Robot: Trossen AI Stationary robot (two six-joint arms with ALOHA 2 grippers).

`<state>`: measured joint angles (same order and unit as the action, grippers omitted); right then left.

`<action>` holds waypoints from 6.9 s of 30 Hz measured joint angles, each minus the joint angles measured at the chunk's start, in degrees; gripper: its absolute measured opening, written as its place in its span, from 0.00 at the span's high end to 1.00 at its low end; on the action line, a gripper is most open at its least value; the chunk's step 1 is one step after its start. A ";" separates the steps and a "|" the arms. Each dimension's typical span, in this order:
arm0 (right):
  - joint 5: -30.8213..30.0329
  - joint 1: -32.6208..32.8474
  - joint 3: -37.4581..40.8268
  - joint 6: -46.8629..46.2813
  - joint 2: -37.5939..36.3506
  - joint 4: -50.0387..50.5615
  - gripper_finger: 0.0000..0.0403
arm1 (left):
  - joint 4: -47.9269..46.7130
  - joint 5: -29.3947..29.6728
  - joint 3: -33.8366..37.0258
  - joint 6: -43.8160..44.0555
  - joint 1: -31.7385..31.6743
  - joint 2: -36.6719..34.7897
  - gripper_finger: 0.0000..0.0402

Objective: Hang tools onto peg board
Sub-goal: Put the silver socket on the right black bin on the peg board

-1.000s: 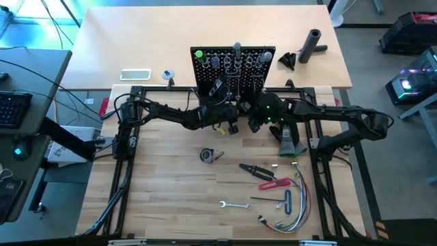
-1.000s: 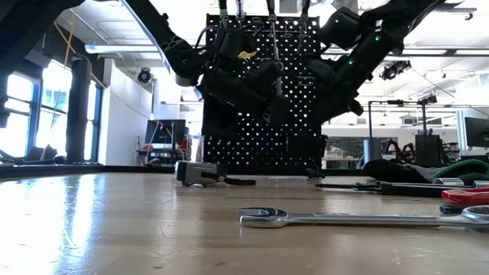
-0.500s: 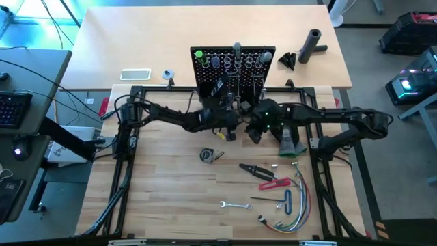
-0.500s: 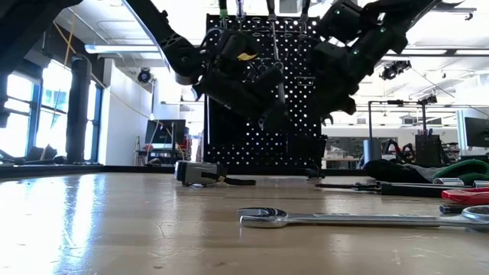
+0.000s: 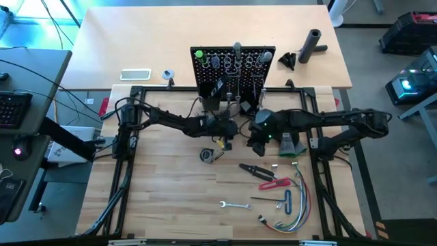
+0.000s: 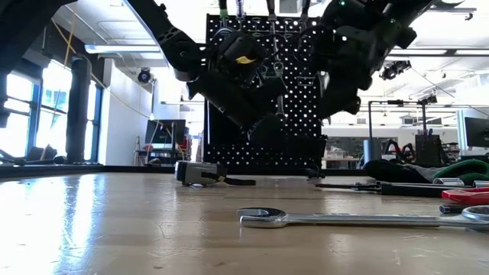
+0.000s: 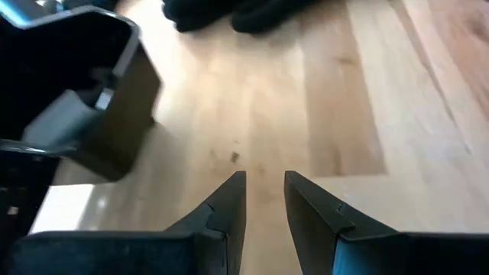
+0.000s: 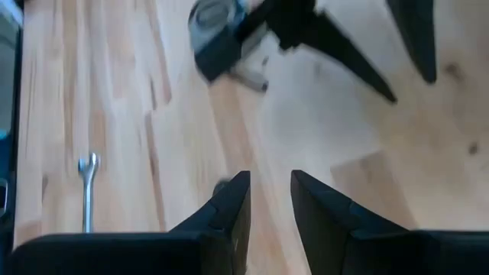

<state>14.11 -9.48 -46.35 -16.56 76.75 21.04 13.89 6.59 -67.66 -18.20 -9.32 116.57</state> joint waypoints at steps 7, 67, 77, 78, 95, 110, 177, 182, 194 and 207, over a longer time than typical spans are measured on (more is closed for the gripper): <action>-0.62 5.69 0.00 -1.80 0.00 6.15 0.77 | -2.87 0.00 0.00 0.02 2.56 0.00 0.79; -37.39 43.57 12.39 -85.18 7.57 10.85 0.49 | -3.26 -0.06 -0.04 7.16 17.35 -0.02 0.79; -36.65 44.30 12.57 -80.13 5.68 12.67 0.49 | -3.43 -0.04 -0.04 7.26 17.35 -0.02 0.79; -36.24 44.44 12.61 -78.61 5.08 13.27 0.49 | -3.43 -0.07 -0.04 7.31 17.35 -0.02 0.79; -43.48 44.62 12.74 -55.22 1.36 15.43 0.49 | -3.41 -0.06 -0.04 8.66 17.35 -0.02 0.79; -45.10 41.72 12.72 -44.25 1.36 12.01 0.49 | -3.43 -0.04 -0.04 8.63 17.33 -0.02 0.79; -54.74 37.86 11.26 -35.48 4.13 5.57 0.76 | -19.78 7.65 -0.04 7.45 16.25 -6.81 0.79; -59.01 32.69 11.22 -28.12 4.11 -0.31 0.76 | -23.05 7.72 2.53 8.04 14.40 -11.12 0.79; -61.88 15.62 11.17 -7.03 3.85 -18.73 0.76 | -23.43 7.43 14.02 15.16 13.33 -22.69 0.79; -52.61 -1.38 11.15 5.45 3.85 -35.17 0.76 | -16.92 7.26 20.04 18.12 18.68 -27.47 0.79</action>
<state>-38.50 -10.86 -35.20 -11.10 80.60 -14.13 -3.03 13.85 -47.62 -0.08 9.36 89.10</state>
